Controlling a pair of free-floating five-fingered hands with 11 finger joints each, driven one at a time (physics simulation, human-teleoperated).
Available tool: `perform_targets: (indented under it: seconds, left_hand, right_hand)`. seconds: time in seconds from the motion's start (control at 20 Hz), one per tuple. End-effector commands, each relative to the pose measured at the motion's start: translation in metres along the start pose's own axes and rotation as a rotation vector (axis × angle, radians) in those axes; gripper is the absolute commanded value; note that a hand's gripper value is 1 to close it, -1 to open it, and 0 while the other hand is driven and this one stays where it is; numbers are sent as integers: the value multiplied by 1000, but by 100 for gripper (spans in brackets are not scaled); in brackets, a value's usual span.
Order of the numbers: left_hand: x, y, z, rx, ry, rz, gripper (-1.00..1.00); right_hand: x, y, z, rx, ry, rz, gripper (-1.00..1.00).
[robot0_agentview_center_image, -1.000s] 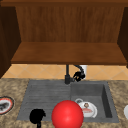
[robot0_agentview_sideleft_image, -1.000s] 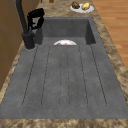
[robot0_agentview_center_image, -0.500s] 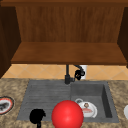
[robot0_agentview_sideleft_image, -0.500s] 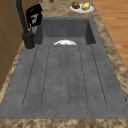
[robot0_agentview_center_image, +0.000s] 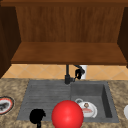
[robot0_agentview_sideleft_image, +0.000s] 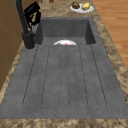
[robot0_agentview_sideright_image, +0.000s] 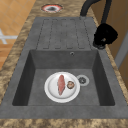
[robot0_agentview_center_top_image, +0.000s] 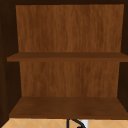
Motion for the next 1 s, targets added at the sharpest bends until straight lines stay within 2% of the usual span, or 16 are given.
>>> perform_targets:
  seconds: [0.0, 0.05, 0.1, 0.25, 0.35, 0.4, 0.5, 0.55, 0.65, 0.7, 0.8, 0.95]
  left_hand:
    - [0, 0, 0, 0, 0, 0, 0]
    - [0, 0, 0, 0, 0, 0, 0]
    - [0, 0, 0, 0, 0, 0, 0]
    - [0, 0, 0, 0, 0, 0, 0]
    - [0, 0, 0, 0, 0, 0, 0]
    - [0, 0, 0, 0, 0, 0, 0]
    - [0, 0, 0, 0, 0, 0, 0]
    - [0, 0, 0, 0, 0, 0, 0]
    - [0, 0, 0, 0, 0, 0, 0]
    - [0, 0, 0, 0, 0, 0, 0]
    - [0, 0, 0, 0, 0, 0, 0]
    - [0, 0, 0, 0, 0, 0, 0]
  right_hand:
    - [20, -11, -9, 80, -18, -37, 100]
    - [27, -14, -11, 92, -29, 42, 100]
    - [33, -19, -11, 95, -26, 58, 100]
    - [42, -26, -10, 176, 0, 121, 100]
    - [47, -30, -13, 167, 42, 147, 100]
    - [50, -34, -14, 206, 68, 192, 100]
    - [54, -34, -16, 298, 113, 240, 100]
    - [56, -35, -15, 322, 139, 262, 100]
    - [61, -38, -19, 333, 217, 280, 100]
    - [62, -42, -20, 342, 238, 308, 100]
    - [67, -50, -23, 357, 257, 337, 100]
    - [78, -60, -26, 372, 265, 340, 100]
